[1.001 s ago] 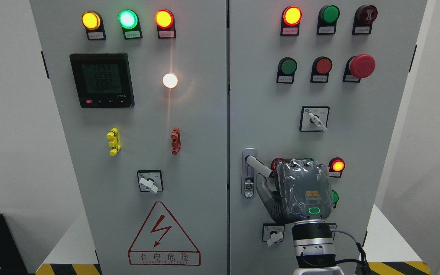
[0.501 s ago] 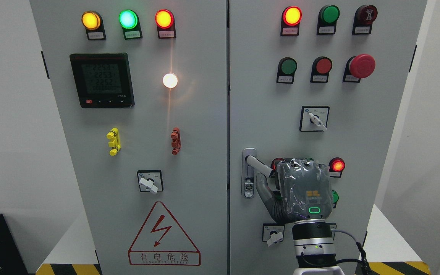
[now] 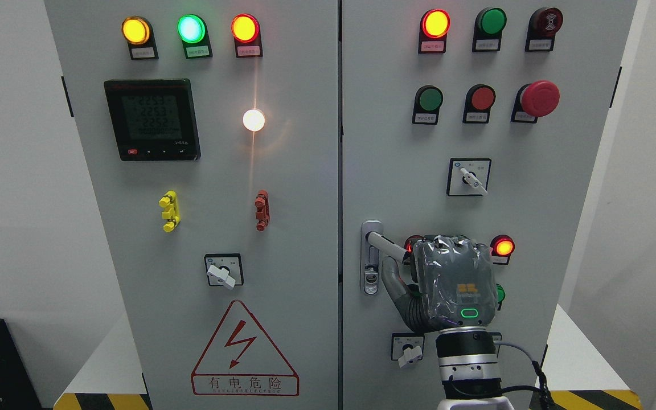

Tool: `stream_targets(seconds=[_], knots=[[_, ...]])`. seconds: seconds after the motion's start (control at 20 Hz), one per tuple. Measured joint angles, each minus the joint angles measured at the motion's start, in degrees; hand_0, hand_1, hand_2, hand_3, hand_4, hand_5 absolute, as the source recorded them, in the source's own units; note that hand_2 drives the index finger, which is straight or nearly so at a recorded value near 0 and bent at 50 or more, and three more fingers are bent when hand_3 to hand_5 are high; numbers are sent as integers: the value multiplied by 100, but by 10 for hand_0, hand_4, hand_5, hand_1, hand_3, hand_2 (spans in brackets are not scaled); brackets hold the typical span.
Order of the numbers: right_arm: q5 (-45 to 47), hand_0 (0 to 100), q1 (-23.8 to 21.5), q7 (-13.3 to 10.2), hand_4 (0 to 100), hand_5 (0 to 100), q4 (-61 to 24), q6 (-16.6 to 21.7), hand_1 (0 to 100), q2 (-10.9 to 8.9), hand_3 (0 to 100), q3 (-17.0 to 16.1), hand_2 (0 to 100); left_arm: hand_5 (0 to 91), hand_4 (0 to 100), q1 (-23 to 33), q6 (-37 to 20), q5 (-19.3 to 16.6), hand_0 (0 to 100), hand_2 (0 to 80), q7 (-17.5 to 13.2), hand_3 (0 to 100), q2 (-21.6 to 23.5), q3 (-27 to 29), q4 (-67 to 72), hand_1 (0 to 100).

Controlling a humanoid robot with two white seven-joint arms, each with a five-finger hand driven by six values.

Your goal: Release door handle

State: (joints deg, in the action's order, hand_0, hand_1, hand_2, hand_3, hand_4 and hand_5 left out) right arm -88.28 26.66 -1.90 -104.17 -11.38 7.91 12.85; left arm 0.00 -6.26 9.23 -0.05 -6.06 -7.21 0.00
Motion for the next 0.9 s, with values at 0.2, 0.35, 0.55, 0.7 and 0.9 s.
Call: stream_targets(seconds=[0.2,0.35,0.55,0.7,0.9], knots=[[-2,523,2,-1,1000,1000,-7,0,468,0,1000,0,915,0,0,0,0,0,120,0,0,0,0,0,0,556],[-3,523,4,-3,1000,1000,-12,0,467,0,1000,0,915,0,0,0,0,1,120,0,0,0,0,0,0,556],[-4,524,5,-20,1000,1000,-16,0,467,0,1000,-1,914,0,0,0,0,1,120,0,0,0,0,0,0,556],[-5,524,6,-25,1000,1000,-18,-20,466,-1,1000,-1,913,0,0,0,0,1,120,0,0,0,0,0,0,556],[-10,525,6,-6,1000,1000,-20,-44,465,-5,1000,-1,912,0,0,0,0,1,120,0,0,0,0,0,0,556]])
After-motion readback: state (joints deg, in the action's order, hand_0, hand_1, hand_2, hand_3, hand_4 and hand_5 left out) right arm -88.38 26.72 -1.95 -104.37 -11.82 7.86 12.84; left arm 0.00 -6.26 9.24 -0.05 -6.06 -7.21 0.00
